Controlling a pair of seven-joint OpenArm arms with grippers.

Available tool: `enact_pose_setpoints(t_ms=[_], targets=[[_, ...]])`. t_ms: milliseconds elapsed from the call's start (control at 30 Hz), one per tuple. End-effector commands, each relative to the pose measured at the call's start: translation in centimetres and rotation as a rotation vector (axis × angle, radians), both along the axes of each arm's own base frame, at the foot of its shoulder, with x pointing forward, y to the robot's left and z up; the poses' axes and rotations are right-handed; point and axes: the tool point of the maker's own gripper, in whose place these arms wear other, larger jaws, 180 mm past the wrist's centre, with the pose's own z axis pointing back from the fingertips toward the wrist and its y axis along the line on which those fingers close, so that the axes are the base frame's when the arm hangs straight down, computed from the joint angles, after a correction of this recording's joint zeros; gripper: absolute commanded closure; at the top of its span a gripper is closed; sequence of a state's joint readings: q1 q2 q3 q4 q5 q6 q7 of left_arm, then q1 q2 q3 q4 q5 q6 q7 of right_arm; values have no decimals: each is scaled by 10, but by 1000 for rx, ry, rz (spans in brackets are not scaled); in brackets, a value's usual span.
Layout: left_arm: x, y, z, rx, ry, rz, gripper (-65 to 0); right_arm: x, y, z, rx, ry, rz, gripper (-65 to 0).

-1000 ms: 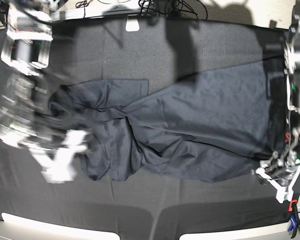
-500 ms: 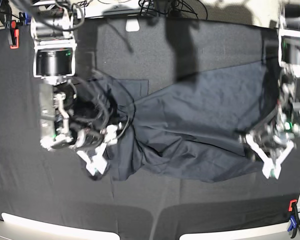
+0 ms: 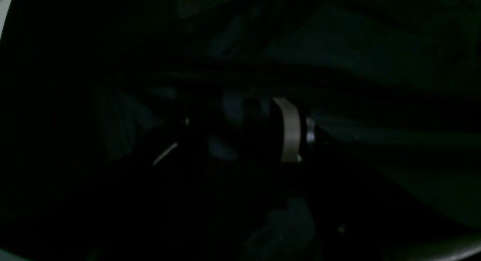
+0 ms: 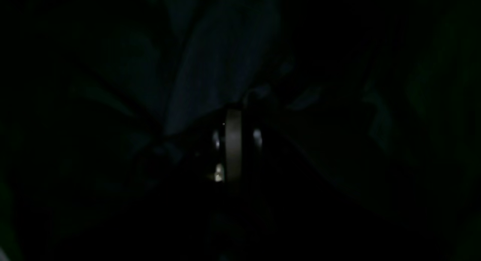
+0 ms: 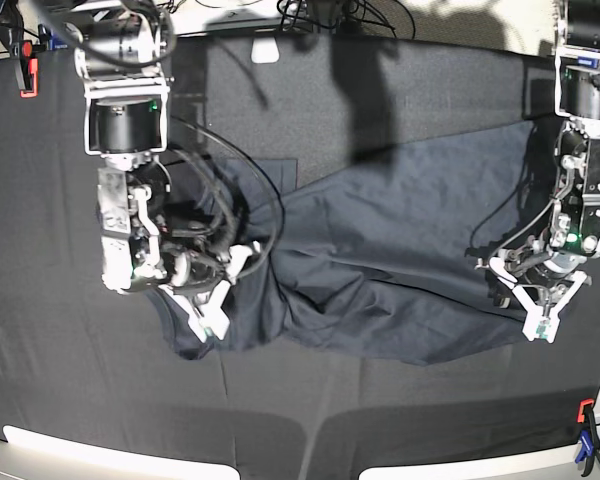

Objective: Layout the t-shirt on the table in an organized manner, then fold the t-shirt properly
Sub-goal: 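Grasp the shirt body with both grippers and lift it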

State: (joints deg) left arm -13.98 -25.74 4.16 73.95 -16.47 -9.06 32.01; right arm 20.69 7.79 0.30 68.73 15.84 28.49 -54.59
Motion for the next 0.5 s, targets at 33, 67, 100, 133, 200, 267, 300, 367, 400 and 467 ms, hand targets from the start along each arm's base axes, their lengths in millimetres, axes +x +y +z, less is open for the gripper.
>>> enact_pose_setpoints(t_ms=[33, 67, 100, 133, 200, 267, 300, 367, 400, 467], targets=[[11, 7, 22, 10, -64, 9, -243, 37, -5, 43, -16, -154, -3, 0], [11, 7, 22, 10, -64, 10, -243, 47, -7, 54, -26, -189, -7, 0], [11, 7, 22, 10, -64, 10, -243, 56, -9, 64, -33, -226, -13, 0], [11, 7, 22, 10, -64, 10, -243, 67, -10, 78, -31, -271, -22, 0], [11, 6, 21, 9, -63, 9, -243, 86, -10, 105, -17, -370, -45, 0], [10, 6, 20, 7, -60, 9, -243, 103, -10, 128, 6, -465, -69, 0], [10, 5, 20, 6, -58, 9, -243, 110, -9, 136, 13, -501, -75, 0], [8, 5, 17, 7, -46, 10, -243, 125, -13, 144, 11, -547, -91, 0], [7, 5, 15, 7, -41, 10, -243, 132, -14, 146, 13, -562, -98, 0], [3, 5, 10, 7, -31, 9, -243, 149, -18, 150, 27, -589, -117, 0]])
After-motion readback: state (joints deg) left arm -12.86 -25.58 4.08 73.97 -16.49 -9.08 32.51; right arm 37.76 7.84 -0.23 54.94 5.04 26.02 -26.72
